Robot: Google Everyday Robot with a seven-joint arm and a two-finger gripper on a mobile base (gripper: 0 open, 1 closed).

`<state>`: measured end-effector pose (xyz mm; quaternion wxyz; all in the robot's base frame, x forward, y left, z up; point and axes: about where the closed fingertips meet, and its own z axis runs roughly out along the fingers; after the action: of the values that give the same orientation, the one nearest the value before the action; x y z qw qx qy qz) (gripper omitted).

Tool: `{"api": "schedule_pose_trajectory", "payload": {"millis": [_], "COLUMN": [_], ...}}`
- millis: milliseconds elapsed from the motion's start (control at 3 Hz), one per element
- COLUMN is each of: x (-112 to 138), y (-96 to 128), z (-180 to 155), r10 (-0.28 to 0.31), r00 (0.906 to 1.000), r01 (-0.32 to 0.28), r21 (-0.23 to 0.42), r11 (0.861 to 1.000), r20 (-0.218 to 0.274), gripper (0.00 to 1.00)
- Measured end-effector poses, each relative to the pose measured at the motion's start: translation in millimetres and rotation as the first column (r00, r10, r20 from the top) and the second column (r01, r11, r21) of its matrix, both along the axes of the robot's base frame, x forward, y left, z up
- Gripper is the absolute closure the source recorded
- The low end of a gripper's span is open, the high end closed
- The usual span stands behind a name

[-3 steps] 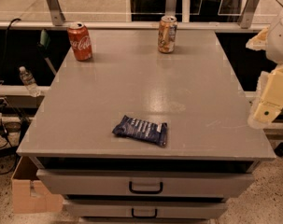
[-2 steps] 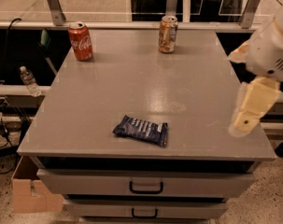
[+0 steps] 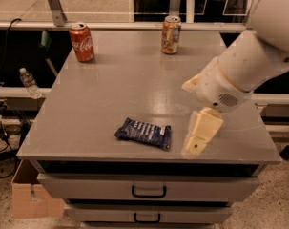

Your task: Move rxbar blueberry near coke can

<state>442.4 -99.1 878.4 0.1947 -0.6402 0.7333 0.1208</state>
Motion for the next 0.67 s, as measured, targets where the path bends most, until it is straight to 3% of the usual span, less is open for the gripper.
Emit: {"api": "schedule_pose_trajectory", "payload": {"millis": [667], "x": [8.6], "y": [55.3], "z": [-19.2], "r10": [0.046], "r00": [0.9988], "r01": [-0.047], "r21": [0.122], "r11": [0.991], "r20": [0.015], "gripper": [0.0]}}
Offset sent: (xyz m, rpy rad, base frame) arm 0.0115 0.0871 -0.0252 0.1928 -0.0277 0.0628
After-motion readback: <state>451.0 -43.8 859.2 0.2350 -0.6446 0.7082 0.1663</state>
